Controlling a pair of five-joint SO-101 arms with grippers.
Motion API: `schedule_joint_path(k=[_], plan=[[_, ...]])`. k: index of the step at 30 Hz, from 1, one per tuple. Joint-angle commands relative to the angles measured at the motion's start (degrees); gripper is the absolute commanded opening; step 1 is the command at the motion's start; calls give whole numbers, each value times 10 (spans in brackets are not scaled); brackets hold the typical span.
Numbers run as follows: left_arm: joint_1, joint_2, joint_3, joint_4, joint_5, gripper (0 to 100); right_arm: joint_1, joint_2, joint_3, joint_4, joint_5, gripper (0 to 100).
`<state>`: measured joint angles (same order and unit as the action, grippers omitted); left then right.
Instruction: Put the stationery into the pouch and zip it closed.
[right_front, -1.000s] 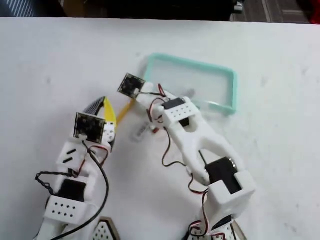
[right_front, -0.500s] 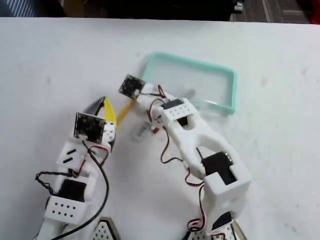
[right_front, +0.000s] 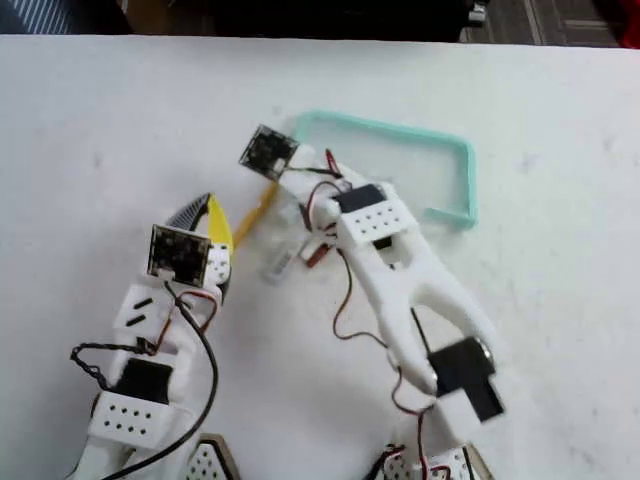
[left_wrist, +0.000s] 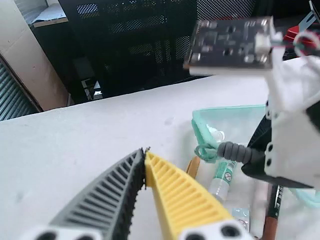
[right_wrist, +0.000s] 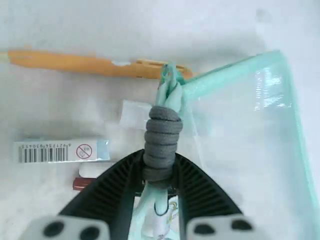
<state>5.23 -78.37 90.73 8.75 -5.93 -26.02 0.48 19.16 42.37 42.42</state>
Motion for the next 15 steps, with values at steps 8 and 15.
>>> schedule_joint_path(k=[8, 15], plan=[[16, -10, -10, -13, -1, 24, 4, -273, -23, 156, 2, 16], [12, -10, -10, -13, 0, 24, 34, -438, -25, 222, 2, 16]])
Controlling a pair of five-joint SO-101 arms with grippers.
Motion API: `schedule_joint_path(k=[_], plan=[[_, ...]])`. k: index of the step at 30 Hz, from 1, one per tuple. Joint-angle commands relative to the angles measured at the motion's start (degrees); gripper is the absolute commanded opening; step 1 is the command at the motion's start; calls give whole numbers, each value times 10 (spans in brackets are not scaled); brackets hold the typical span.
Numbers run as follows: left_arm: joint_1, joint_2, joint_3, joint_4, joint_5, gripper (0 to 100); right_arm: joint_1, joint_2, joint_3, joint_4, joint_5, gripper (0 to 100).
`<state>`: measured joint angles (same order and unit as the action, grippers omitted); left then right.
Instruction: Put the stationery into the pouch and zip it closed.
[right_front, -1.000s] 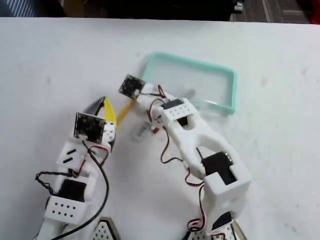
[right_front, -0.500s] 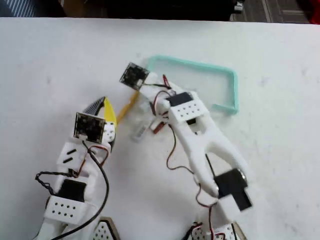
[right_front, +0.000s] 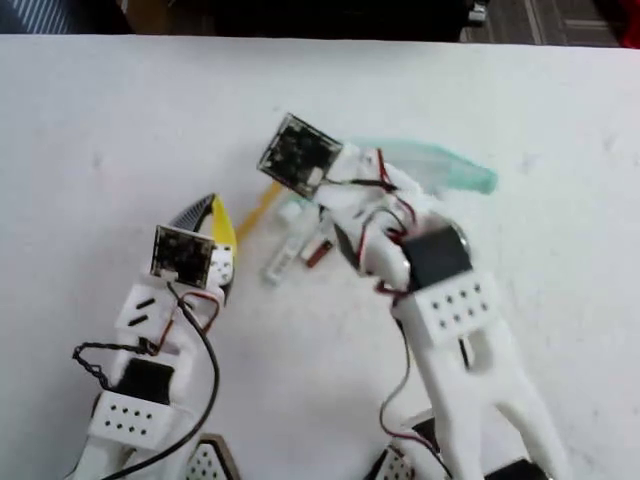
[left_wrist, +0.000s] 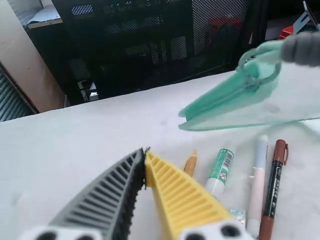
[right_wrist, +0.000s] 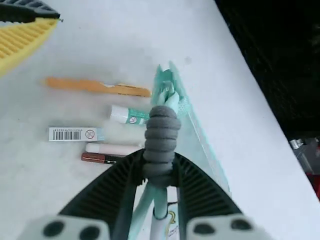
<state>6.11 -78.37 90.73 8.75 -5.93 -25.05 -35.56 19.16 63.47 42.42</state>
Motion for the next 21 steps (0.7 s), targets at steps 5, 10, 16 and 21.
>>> schedule_joint_path(k=[5, 10, 16, 21], plan=[[3, -10, -10, -13, 0, 24, 132, -176, -27, 7, 2, 16], [3, -10, -9, -13, 1, 24, 250, -225, -66, 10, -26, 16], [4, -10, -8, -12, 1, 24, 329, -226, -158, 18, -134, 16], [3, -10, -8, -12, -1, 24, 328, -226, -205, 67, -168, 16]])
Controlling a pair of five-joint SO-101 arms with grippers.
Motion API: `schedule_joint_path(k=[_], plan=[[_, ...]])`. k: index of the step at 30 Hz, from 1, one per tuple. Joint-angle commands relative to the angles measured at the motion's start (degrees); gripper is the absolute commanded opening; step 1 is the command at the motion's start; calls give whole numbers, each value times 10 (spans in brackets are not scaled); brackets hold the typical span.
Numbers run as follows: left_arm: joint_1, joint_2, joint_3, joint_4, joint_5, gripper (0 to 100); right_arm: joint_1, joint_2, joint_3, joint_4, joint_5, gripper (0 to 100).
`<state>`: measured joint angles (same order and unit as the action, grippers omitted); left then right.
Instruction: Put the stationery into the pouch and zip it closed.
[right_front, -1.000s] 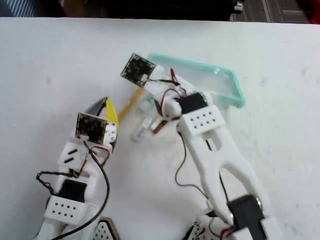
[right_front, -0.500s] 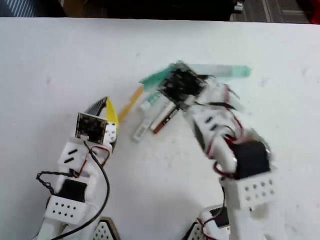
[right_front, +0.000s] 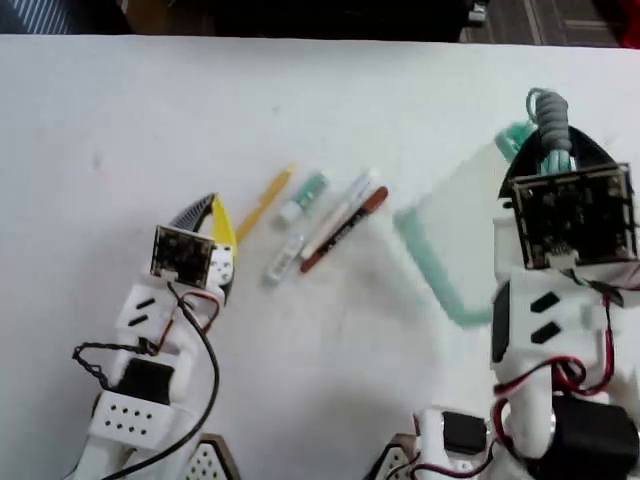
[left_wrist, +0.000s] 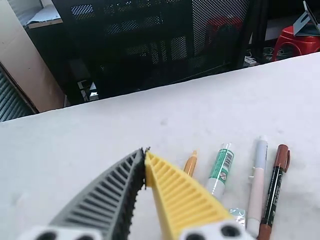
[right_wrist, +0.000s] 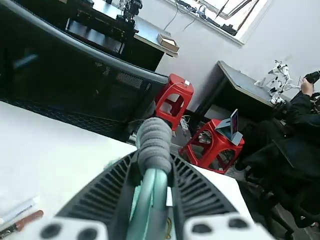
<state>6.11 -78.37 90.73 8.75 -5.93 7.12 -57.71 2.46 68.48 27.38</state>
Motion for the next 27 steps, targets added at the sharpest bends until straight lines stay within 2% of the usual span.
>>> schedule_joint_path(k=[1, 8, 13, 19, 27], plan=[[3, -10, -8, -12, -1, 24, 7, -5, -40, 25, -18, 16], [5, -10, -8, -12, -3, 24, 5, -5, -40, 73, -18, 16], [5, -10, -8, -12, -3, 24, -43, -5, -40, 99, -15, 17], [5, -10, -8, -12, -3, 24, -89, -4, -38, 106, -17, 17], [6, -10, -8, -12, -3, 24, -95, -8, 23, 103, -15, 17]])
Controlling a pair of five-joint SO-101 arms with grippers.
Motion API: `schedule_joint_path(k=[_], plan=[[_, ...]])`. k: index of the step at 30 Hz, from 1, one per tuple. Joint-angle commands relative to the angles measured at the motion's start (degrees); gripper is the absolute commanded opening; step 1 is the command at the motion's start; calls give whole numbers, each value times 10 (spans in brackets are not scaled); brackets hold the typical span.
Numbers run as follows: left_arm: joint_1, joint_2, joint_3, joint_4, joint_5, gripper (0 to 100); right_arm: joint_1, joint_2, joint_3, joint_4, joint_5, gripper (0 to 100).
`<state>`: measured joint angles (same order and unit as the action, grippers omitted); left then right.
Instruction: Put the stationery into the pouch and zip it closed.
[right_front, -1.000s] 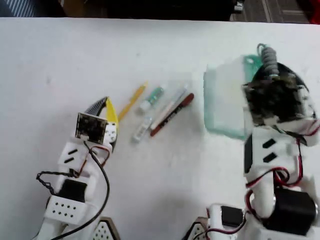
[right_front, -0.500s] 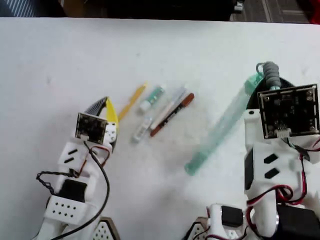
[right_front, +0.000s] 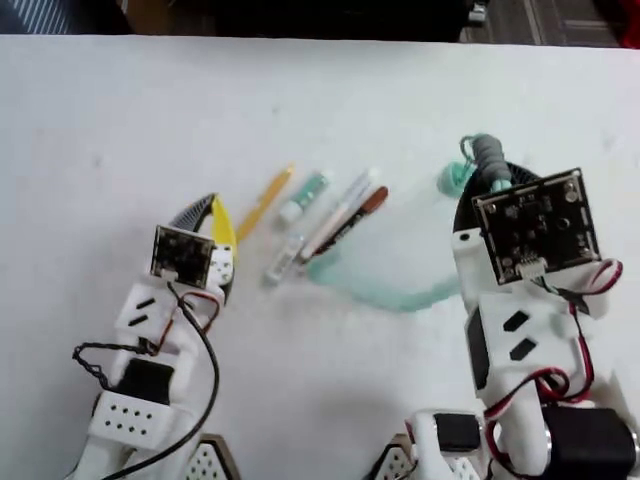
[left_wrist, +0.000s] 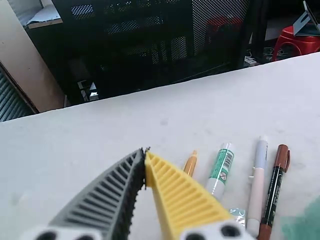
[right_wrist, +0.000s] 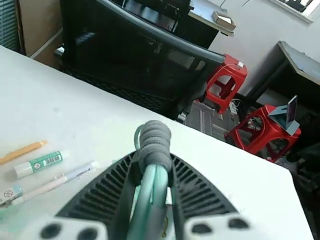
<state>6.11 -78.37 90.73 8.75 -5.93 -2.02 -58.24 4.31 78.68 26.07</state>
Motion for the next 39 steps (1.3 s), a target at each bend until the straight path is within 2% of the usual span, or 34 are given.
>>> schedule_joint_path(k=[1, 21, 24, 26, 29, 34, 37, 39], plan=[[6, -10, -8, -12, -3, 24, -5, -4, 4, 1, -2, 17], [7, -11, -11, -12, -3, 24, -7, -51, 4, 6, -6, 17], [6, -12, -17, -11, 1, 24, -46, -56, 4, 33, -31, 17], [3, -12, -42, 27, 2, 24, -92, -53, 4, 56, -46, 17], [5, -12, -108, 129, 2, 24, -138, -53, 4, 63, -52, 17], [3, -12, -230, 275, -4, 28, -156, -56, 4, 75, -70, 17], [7, -12, -300, 360, -26, 110, -157, -58, -4, 101, -68, 17], [7, -12, -327, 400, -3, 190, -157, -58, -26, 130, -67, 17]])
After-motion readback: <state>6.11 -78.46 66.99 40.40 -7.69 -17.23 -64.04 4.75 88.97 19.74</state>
